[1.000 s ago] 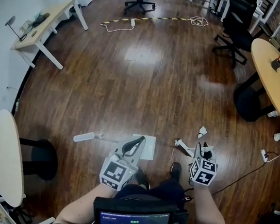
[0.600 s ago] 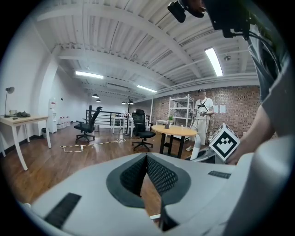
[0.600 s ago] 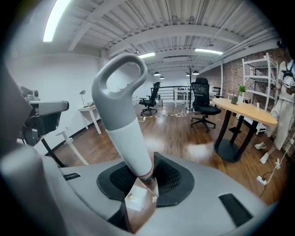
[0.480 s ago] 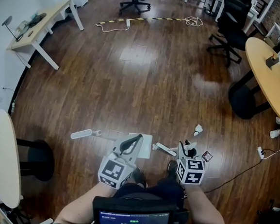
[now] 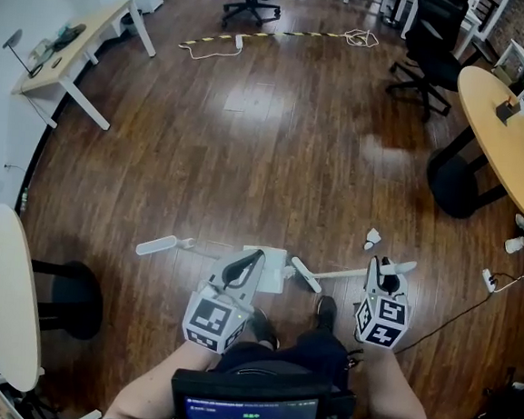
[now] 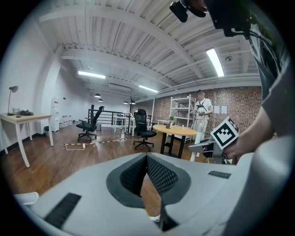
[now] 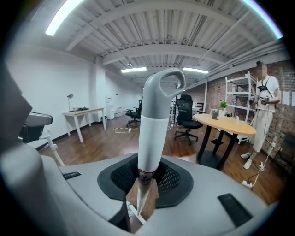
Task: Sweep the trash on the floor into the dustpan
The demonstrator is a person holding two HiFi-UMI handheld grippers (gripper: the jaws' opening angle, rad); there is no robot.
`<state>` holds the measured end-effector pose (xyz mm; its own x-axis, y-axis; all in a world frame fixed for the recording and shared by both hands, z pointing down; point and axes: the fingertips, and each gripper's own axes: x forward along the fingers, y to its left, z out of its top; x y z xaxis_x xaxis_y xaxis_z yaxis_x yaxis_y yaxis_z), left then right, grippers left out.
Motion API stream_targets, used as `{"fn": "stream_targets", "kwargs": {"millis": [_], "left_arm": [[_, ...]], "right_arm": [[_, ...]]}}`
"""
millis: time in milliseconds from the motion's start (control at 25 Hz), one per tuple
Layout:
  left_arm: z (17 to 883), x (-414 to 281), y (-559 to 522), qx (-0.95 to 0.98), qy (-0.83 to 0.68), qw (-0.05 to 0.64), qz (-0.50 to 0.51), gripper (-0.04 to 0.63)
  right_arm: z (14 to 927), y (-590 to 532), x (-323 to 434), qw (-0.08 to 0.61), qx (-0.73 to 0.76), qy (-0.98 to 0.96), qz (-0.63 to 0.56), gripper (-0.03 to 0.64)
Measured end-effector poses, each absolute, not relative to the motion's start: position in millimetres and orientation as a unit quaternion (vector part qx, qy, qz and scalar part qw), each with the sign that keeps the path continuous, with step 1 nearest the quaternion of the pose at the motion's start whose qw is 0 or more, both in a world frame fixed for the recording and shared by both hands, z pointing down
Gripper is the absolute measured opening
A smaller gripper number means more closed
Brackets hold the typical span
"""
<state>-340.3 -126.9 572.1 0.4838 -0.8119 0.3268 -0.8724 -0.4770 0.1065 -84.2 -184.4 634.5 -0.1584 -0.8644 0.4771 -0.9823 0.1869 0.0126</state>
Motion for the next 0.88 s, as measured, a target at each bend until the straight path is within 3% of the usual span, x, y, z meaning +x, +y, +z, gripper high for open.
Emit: {"fn": "stream_targets", "kwargs": {"millis": [360,880], "left_arm": [[571.3,-356.2,-118.9,0.855,-0.491,0.121,0.113,0.003],[583.1,-404.2,-118.5,0.838,-0.518,0.121,0.120,0.003]], "right_arm": [[635.5,-168.7,-70.7,0.219,0.676,-0.689,0.143,0.103],[706.7,-182.2,-226.3,0.305,0.562,-0.743,0.197,0.114]]}}
